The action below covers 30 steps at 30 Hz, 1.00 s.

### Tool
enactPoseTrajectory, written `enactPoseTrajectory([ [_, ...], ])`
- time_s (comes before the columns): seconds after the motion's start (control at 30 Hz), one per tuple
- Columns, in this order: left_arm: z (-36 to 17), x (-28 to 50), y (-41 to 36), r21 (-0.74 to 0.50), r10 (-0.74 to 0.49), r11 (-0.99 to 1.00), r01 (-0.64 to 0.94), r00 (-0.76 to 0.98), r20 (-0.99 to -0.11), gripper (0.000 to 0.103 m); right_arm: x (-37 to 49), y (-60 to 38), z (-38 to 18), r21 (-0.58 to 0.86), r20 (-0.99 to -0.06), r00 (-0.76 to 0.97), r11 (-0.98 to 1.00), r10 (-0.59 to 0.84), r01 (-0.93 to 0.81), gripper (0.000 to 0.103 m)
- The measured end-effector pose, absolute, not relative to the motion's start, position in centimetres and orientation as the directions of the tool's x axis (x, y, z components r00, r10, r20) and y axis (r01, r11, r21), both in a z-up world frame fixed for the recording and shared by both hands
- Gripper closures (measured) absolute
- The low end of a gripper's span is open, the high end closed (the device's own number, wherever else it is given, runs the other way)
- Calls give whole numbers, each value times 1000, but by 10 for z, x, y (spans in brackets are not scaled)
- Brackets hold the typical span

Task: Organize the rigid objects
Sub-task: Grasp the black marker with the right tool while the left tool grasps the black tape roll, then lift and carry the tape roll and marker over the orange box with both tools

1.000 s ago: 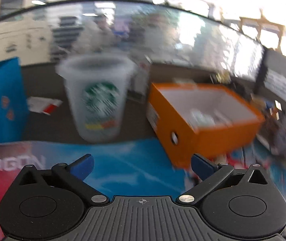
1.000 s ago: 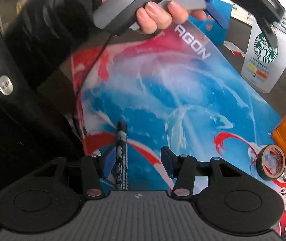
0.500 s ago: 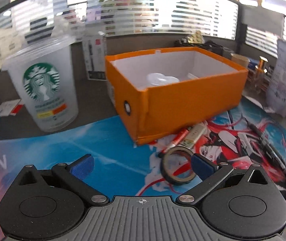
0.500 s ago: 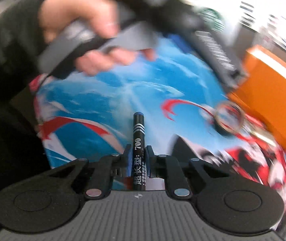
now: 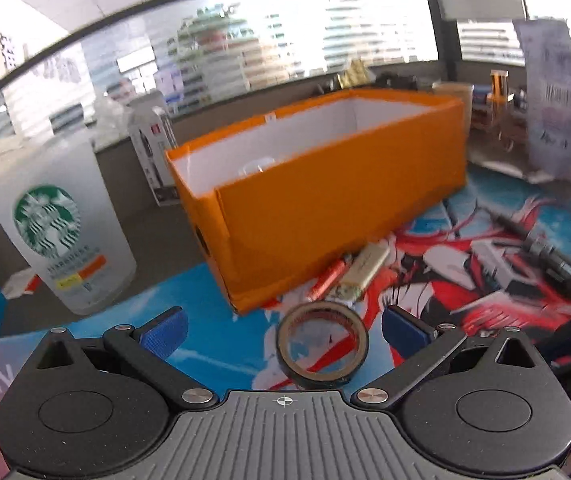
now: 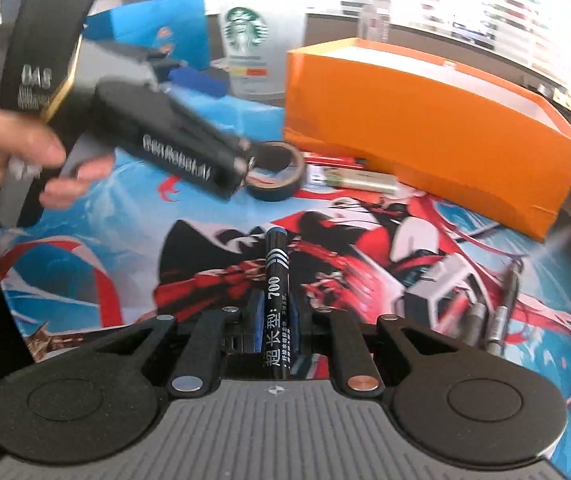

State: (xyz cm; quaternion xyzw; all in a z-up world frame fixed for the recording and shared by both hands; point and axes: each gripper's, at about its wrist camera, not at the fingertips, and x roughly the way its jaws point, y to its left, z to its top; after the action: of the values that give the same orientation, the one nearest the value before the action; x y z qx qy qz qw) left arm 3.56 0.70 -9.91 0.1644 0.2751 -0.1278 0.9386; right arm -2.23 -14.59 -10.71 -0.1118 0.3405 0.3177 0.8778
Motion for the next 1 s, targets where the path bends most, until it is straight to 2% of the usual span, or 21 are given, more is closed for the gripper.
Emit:
enactPoseTrajectory([
  [0.17, -115, 47, 13, 160, -173, 932, 325, 786, -593, 3, -20, -153, -106, 17, -659, 596, 802, 458, -598, 90],
  [0.33, -123, 57, 23, 32, -256, 938, 345, 752, -607, 28, -15, -159, -106, -5, -655, 624, 823, 426, -568, 90],
  [0.37, -122, 57, 23, 22, -266, 937, 349, 750, -605, 41, -14, -160, -106, -6, -655, 627, 827, 422, -563, 90],
  [0.4, -122, 55, 21, 35, -261, 936, 350, 757, -599, 49, -13, -160, -106, -3, -654, 629, 830, 420, -557, 90],
  [0.7, -119, 49, 24, 7, -274, 936, 351, 741, -613, 49, -8, -165, -101, 3, -636, 653, 847, 412, -531, 90],
  [1.0, -94, 32, 26, -6, -296, 935, 356, 769, -566, 49, -6, -161, -91, -6, -612, 674, 850, 414, -527, 90],
])
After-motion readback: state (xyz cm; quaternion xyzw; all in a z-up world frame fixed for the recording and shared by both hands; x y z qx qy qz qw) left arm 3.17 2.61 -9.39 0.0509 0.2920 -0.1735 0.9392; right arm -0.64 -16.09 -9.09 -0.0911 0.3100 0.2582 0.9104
